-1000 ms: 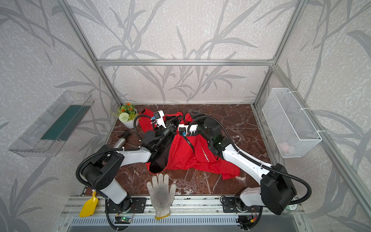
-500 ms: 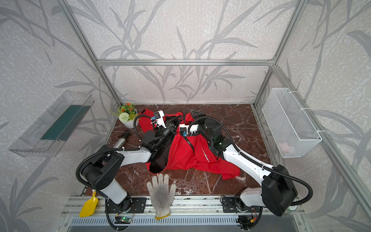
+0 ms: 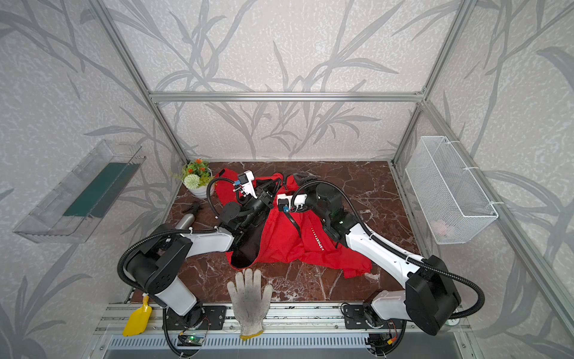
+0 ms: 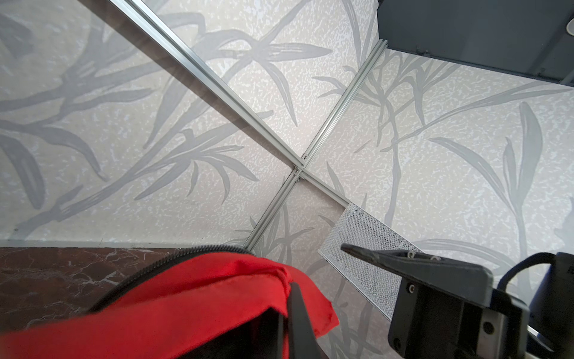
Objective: Zip up the jacket
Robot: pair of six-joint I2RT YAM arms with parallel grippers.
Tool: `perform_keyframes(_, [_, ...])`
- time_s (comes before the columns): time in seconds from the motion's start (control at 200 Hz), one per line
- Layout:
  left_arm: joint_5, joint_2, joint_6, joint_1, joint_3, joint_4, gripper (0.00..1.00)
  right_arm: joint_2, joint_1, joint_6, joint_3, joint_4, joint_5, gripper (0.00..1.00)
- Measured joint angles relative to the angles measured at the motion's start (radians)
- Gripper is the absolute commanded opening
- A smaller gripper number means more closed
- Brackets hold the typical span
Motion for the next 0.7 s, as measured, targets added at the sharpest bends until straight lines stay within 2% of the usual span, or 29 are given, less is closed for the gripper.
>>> perform_keyframes(0.34, [0.000, 0.000, 0.000, 0.000, 0.000, 0.000, 0.00, 0.000, 0.000, 0.019, 0.000, -0.004, -0.019, 0.73])
perform_keyframes(0.7, [0.000, 0.000, 0.000, 0.000, 0.000, 0.000, 0.00, 0.001, 0.000, -0.006, 0.000, 0.038, 0.022, 0.73])
